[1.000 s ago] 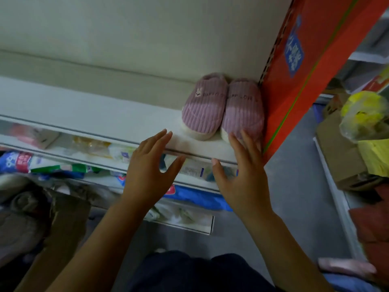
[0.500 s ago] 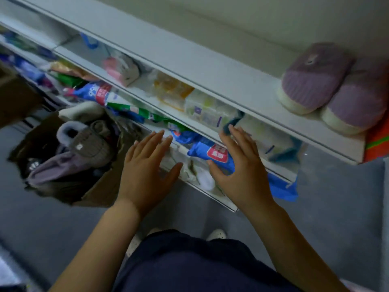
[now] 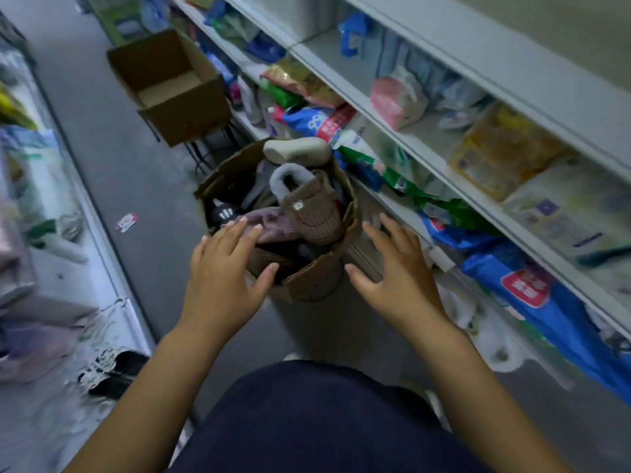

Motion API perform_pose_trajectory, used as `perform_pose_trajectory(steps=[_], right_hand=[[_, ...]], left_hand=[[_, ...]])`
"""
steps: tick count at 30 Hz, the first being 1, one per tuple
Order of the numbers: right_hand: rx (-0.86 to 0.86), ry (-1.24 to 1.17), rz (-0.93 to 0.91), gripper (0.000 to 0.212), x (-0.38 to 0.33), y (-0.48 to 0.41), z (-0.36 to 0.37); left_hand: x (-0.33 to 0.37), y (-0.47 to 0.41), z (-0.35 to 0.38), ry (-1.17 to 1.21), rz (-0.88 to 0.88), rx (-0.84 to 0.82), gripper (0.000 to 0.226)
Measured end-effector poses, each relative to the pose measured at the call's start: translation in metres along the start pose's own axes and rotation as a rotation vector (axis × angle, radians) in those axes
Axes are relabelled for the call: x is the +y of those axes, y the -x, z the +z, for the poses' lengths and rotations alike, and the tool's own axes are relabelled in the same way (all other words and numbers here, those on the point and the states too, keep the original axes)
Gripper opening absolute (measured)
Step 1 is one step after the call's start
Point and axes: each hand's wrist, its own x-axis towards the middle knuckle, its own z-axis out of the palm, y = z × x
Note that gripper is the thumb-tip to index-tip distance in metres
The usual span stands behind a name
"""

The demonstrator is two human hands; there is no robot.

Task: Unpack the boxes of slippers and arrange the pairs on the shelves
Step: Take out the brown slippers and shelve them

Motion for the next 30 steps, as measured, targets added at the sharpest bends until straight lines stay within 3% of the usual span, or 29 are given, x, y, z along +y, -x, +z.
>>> perform_pose_trajectory(steps=[10, 17, 23, 26, 30], right_hand=[[-0.237, -0.03, 0.11, 0.072, -0.008, -0.077, 0.066], [-0.409, -0.178, 0.331, 0.081, 0.044, -0.175, 0.118], [-0.546, -0.222, 0.496, 0.074, 0.075, -0.233, 0.164], [-0.59, -0.187, 0.545, 0.075, 0.085, -0.244, 0.178], [-0.61, -0.233, 0.595, 0.083, 0.091, -0.251, 0.184]], left_hand=[[-0.094, -0.02, 0.02, 0.0, -0.224, -0.185, 0.061], [-0.11, -0.064, 0.069, 0.161, -0.555, -0.412, 0.066], [-0.113, -0.091, 0.126, 0.446, -0.94, -0.645, 0.077], [-0.113, -0.1, 0.155, 0.564, -1.147, -0.639, 0.059], [-0.11, -0.102, 0.181, 0.698, -1.329, -0.52, 0.056]])
